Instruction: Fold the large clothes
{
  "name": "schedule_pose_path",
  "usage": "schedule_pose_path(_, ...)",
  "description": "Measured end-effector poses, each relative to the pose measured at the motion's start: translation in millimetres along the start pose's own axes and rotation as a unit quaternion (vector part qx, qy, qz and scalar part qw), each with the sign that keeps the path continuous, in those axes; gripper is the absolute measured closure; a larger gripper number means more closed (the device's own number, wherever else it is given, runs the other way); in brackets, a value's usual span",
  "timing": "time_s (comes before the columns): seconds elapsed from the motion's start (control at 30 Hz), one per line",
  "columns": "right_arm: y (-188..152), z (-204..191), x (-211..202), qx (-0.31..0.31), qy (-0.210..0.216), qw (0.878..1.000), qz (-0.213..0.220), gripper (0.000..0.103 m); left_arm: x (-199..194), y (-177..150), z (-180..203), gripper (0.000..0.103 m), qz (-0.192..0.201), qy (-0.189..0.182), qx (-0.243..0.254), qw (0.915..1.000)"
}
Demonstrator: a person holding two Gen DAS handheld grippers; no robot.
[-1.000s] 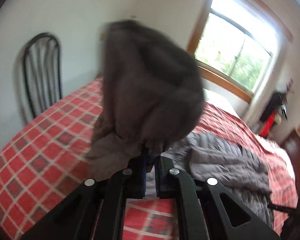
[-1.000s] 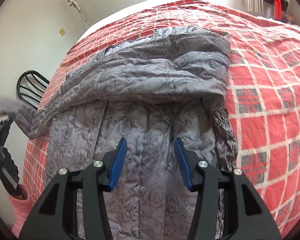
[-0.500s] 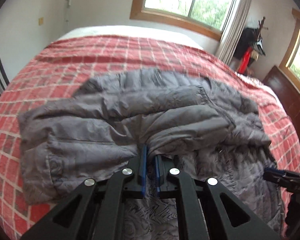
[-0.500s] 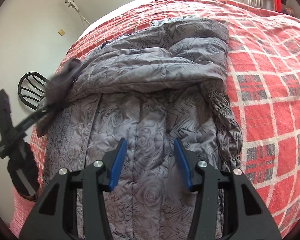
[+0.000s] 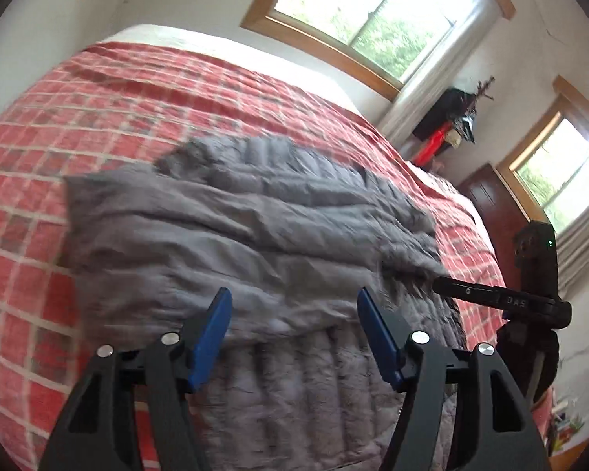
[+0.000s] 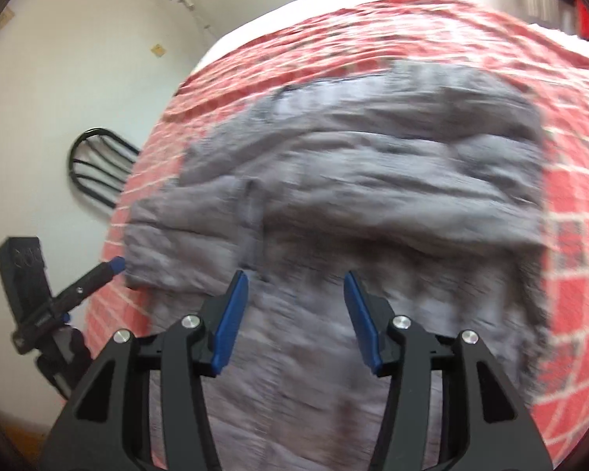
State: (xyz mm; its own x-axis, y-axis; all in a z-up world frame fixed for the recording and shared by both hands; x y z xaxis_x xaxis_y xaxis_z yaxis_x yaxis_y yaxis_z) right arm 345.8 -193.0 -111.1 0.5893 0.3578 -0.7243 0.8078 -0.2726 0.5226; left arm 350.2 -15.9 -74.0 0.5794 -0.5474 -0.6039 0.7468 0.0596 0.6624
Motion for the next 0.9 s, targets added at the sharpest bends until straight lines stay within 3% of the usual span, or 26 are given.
schedule_pose_path(0.1,1.4,-22.0,23.8,0.002,0.018,0.999,-0.028,0.051,4.1,8.1,-46.1,0.037,0.000,0.073,-0.016,0.9972)
schedule_pose_path(0.2,-2.9,-32.7,50.8,0.001,0.008,0.998,-0.056,0.051,19.0,3.1,-78.9,0.038,-0.019,0.111,-0.031,0.9931)
schedule_pose_path(0.33,-10.5,-35.0,79.1,0.021,0.012,0.996,-0.081,0.050,38.6,-11.9,-97.5,0.038,-0.035,0.116,-0.031,0.9922)
schedule_pose_path(0.43,-11.7,-37.2,90.7,0.017,0.020,0.996,-0.083,0.075,41.9,-15.7,-98.2,0.037,-0.035,0.121,-0.018,0.9918)
schedule_pose_path(0.53,-5.5,-47.6,79.7,-0.008,0.026,0.998,-0.062,0.091,41.3,-14.1,-98.2,0.038,-0.037,0.119,-0.024,0.9919)
schedule_pose_path(0.7,34.4,-48.8,29.9,-0.030,0.017,0.999,0.010,0.093,17.5,13.7,-76.9,0.038,0.007,0.093,-0.022,0.9954)
schedule_pose_path(0.9,78.5,-2.0,-32.1,-0.011,-0.032,0.997,0.070,0.093,32.5,41.8,-49.4,0.038,0.027,0.083,0.003,0.9962)
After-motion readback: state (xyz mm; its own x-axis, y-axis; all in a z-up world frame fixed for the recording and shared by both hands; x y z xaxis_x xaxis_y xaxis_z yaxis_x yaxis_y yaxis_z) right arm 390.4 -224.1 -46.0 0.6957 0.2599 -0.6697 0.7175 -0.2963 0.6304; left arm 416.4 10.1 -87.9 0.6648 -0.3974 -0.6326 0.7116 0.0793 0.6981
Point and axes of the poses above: each gripper's, at about its wrist camera, not at the fingertips, and x roughly the way its jaws point, z to its right, y to its top, the point moved 9 cm from there along x, roughly the way its jaws point, and after that the axes turned 8 degrees about z, right-handed, at the moved point
